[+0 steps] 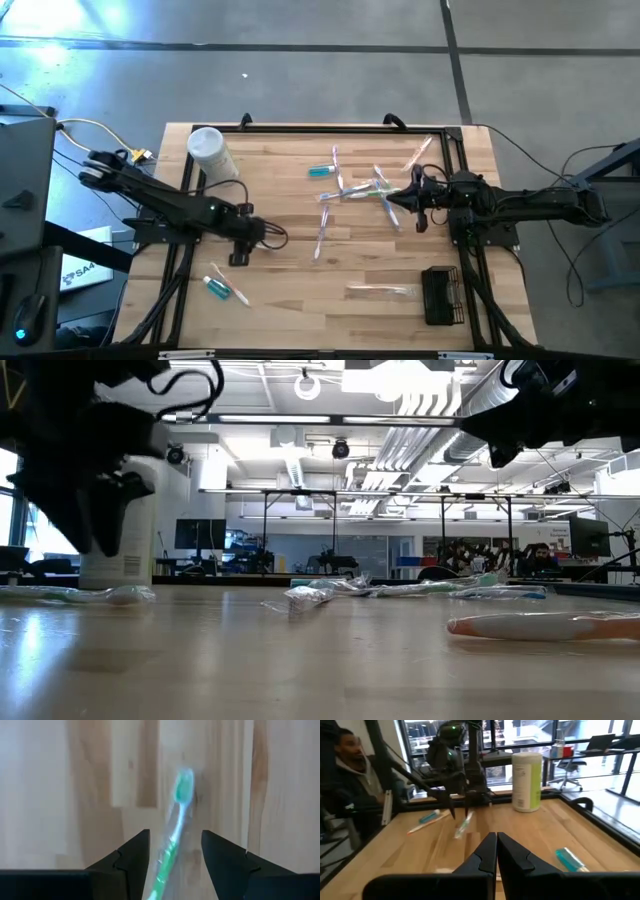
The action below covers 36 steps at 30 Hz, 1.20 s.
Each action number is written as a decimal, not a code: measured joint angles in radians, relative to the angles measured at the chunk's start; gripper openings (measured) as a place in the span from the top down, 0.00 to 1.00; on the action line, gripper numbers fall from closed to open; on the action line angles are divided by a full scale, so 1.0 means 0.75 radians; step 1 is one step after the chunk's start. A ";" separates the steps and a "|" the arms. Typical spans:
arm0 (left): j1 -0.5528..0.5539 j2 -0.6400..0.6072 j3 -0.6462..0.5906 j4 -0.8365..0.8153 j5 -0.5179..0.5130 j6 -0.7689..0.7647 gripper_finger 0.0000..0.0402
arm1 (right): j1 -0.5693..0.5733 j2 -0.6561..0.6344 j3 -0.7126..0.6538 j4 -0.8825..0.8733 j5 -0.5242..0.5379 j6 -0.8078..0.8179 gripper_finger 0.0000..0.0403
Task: Pick & Place toothbrushing station
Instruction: Put the bottom green toothbrush into the black mesh
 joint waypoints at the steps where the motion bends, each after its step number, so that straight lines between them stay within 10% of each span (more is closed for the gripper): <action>1: 0.000 0.016 0.000 -0.006 0.007 0.013 0.56 | 0.000 -0.001 0.000 -0.001 -0.001 0.000 0.99; 25: -0.001 0.401 0.008 -0.036 0.025 0.144 0.57 | 0.204 0.000 0.000 -0.007 0.011 0.020 0.99; 36: -0.001 0.417 0.003 -0.003 0.030 0.114 0.95 | 0.219 0.000 0.000 -0.009 0.010 0.016 0.99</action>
